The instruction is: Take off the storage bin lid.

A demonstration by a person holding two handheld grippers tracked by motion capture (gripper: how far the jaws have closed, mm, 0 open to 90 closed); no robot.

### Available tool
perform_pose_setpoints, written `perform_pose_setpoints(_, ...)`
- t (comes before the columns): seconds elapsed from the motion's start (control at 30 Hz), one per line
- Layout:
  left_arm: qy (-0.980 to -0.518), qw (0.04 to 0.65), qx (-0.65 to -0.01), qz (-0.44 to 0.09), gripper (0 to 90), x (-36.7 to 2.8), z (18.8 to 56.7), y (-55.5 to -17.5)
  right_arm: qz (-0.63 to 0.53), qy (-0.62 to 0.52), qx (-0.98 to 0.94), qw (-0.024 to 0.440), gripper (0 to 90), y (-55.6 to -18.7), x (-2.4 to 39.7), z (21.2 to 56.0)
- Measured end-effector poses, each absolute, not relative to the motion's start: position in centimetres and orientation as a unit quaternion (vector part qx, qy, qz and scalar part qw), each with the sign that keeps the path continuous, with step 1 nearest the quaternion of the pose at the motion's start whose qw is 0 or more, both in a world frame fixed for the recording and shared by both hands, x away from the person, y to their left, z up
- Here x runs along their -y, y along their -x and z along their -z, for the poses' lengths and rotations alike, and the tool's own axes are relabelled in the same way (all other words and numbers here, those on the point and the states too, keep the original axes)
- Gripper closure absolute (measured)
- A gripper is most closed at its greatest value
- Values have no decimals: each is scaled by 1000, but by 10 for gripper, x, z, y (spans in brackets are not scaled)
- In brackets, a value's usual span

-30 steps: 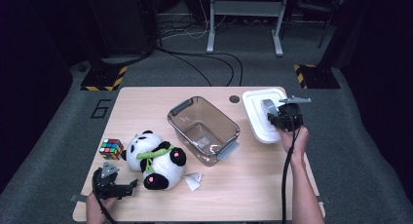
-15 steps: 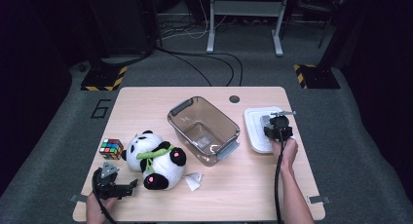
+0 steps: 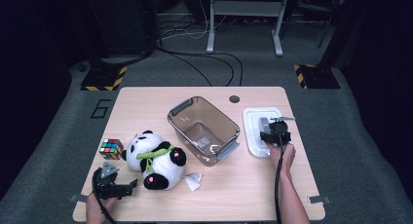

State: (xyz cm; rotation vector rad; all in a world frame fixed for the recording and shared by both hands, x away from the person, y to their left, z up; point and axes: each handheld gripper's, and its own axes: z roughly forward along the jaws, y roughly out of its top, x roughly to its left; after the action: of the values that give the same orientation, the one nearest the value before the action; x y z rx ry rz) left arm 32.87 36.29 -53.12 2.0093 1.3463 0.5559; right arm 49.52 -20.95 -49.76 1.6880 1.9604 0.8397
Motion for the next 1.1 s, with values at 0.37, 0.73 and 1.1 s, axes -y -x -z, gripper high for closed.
perform_pose_setpoints(0.37, -766, 324, -513, -211, 3, -363, 531, -329, -342, -571, -720, 198, 75, -460, 225, 482)
perform_pose_setpoints(0.73, -766, 324, -513, -211, 3, -363, 531, -329, -356, -549, -731, 194, 0, -423, 230, 484)
perform_pose_setpoints(1.1, -766, 324, -513, -211, 3, -363, 531, -329, -376, -519, -741, 198, 0, -387, 230, 502)
